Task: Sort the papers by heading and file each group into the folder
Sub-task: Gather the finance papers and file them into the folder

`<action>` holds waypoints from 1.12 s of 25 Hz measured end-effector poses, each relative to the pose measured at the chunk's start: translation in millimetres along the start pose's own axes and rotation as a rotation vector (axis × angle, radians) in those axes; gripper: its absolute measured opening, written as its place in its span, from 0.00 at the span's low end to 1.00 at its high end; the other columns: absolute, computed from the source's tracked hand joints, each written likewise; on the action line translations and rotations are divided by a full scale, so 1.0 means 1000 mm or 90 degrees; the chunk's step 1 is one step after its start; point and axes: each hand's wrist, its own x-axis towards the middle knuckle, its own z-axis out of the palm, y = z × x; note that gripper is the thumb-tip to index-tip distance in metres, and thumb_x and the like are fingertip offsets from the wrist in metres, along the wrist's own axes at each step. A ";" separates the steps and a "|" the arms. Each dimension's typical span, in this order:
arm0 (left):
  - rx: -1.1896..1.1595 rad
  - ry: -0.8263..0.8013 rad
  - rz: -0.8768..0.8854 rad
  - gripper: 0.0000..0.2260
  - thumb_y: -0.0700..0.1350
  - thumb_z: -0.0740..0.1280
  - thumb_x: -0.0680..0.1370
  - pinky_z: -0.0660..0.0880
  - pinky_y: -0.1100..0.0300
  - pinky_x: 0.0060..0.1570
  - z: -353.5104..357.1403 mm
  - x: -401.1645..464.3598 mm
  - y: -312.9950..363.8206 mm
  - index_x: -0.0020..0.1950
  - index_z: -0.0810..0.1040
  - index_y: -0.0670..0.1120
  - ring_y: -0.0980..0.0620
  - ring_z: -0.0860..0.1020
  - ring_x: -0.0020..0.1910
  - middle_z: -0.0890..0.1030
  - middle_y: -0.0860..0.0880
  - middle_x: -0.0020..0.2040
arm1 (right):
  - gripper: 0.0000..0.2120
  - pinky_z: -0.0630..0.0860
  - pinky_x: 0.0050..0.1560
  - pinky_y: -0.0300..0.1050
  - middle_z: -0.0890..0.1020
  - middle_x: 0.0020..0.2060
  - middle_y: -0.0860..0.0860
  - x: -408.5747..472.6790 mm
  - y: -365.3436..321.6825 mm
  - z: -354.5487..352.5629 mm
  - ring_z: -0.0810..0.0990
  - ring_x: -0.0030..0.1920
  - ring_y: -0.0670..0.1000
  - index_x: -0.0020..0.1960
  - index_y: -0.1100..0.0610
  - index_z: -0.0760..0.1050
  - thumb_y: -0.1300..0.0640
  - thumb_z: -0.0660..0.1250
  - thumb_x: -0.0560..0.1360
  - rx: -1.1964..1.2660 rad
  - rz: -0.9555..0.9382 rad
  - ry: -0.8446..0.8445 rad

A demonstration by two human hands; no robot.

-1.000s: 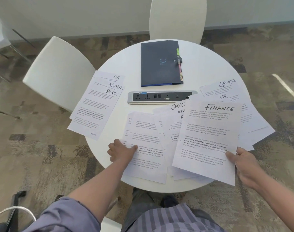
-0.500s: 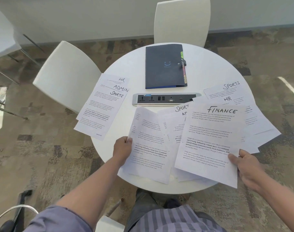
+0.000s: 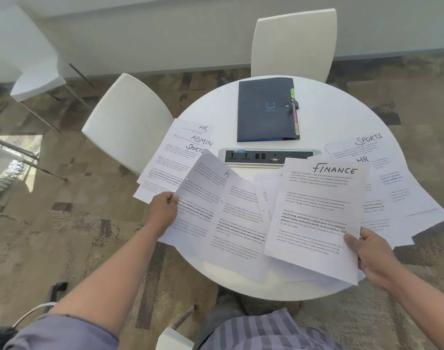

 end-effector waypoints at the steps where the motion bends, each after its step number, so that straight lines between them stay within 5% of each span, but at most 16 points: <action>1: 0.007 0.008 -0.012 0.11 0.47 0.63 0.84 0.81 0.46 0.43 -0.007 0.008 -0.007 0.48 0.81 0.44 0.41 0.83 0.41 0.85 0.41 0.44 | 0.10 0.78 0.61 0.64 0.85 0.56 0.53 0.000 0.000 0.003 0.84 0.56 0.59 0.62 0.57 0.78 0.64 0.63 0.84 -0.002 0.000 0.000; 4: 0.016 0.036 -0.042 0.13 0.45 0.61 0.85 0.72 0.52 0.39 -0.030 0.031 -0.026 0.47 0.76 0.36 0.46 0.76 0.39 0.79 0.39 0.41 | 0.09 0.80 0.57 0.62 0.85 0.55 0.54 0.000 -0.002 0.015 0.84 0.53 0.59 0.60 0.57 0.79 0.64 0.63 0.84 0.003 0.004 0.009; 6: 0.028 0.047 -0.057 0.11 0.43 0.60 0.85 0.69 0.53 0.39 -0.044 0.046 -0.034 0.45 0.74 0.41 0.47 0.73 0.40 0.77 0.42 0.41 | 0.10 0.80 0.52 0.55 0.85 0.54 0.53 -0.001 -0.004 0.026 0.84 0.52 0.57 0.60 0.57 0.79 0.65 0.62 0.84 0.015 0.009 0.011; 12: 0.087 0.033 -0.070 0.10 0.42 0.59 0.85 0.69 0.57 0.36 -0.072 0.104 -0.047 0.54 0.79 0.39 0.46 0.76 0.41 0.80 0.44 0.47 | 0.08 0.79 0.54 0.56 0.85 0.55 0.53 0.000 -0.015 0.068 0.84 0.53 0.58 0.58 0.55 0.79 0.64 0.62 0.84 0.015 0.020 0.029; 20: 0.124 -0.018 -0.076 0.09 0.40 0.58 0.85 0.68 0.58 0.35 -0.076 0.176 -0.048 0.53 0.78 0.39 0.49 0.73 0.38 0.81 0.40 0.53 | 0.09 0.80 0.55 0.58 0.85 0.56 0.55 0.002 -0.022 0.114 0.84 0.53 0.58 0.61 0.57 0.78 0.64 0.63 0.84 0.008 0.022 0.072; 28: 0.148 0.045 -0.076 0.19 0.44 0.66 0.82 0.75 0.46 0.61 -0.069 0.193 -0.050 0.73 0.73 0.43 0.41 0.75 0.63 0.75 0.42 0.69 | 0.10 0.78 0.62 0.66 0.86 0.55 0.53 0.001 -0.019 0.119 0.84 0.55 0.60 0.60 0.54 0.79 0.63 0.62 0.84 -0.007 0.030 0.078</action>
